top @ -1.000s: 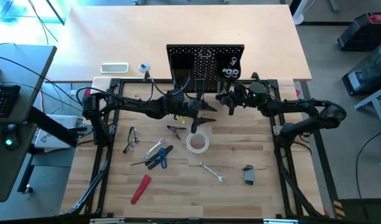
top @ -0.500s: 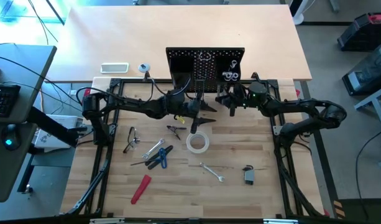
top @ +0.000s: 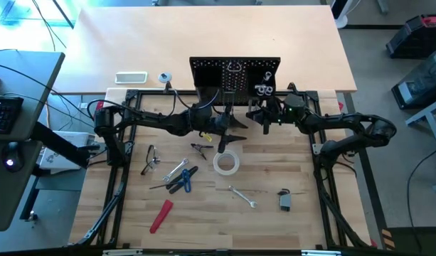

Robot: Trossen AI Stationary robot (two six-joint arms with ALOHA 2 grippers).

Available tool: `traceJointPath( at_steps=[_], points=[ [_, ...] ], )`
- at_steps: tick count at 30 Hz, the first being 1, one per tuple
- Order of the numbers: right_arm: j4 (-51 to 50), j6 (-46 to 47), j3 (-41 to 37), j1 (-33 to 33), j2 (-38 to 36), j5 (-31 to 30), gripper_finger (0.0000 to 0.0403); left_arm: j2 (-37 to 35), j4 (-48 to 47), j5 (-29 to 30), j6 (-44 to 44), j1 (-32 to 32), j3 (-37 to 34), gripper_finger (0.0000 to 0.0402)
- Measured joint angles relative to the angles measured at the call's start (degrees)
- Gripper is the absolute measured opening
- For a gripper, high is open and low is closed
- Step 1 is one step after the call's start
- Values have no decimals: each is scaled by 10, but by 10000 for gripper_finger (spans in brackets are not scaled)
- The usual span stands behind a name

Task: Hang tools onto peg board
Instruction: Hang the silver wrench on the peg board

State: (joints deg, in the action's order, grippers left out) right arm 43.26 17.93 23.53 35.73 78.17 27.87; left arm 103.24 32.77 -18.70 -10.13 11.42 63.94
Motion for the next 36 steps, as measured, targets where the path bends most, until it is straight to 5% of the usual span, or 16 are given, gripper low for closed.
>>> traceJointPath(
  at_steps=[22,36],
  points=[
    [87,2,-2,0,-1,23,3,0,0,5,0,0,0,193],
    [18,5,-1,4,-1,-2,3,0,0,5,0,0,0,193]
  ],
)
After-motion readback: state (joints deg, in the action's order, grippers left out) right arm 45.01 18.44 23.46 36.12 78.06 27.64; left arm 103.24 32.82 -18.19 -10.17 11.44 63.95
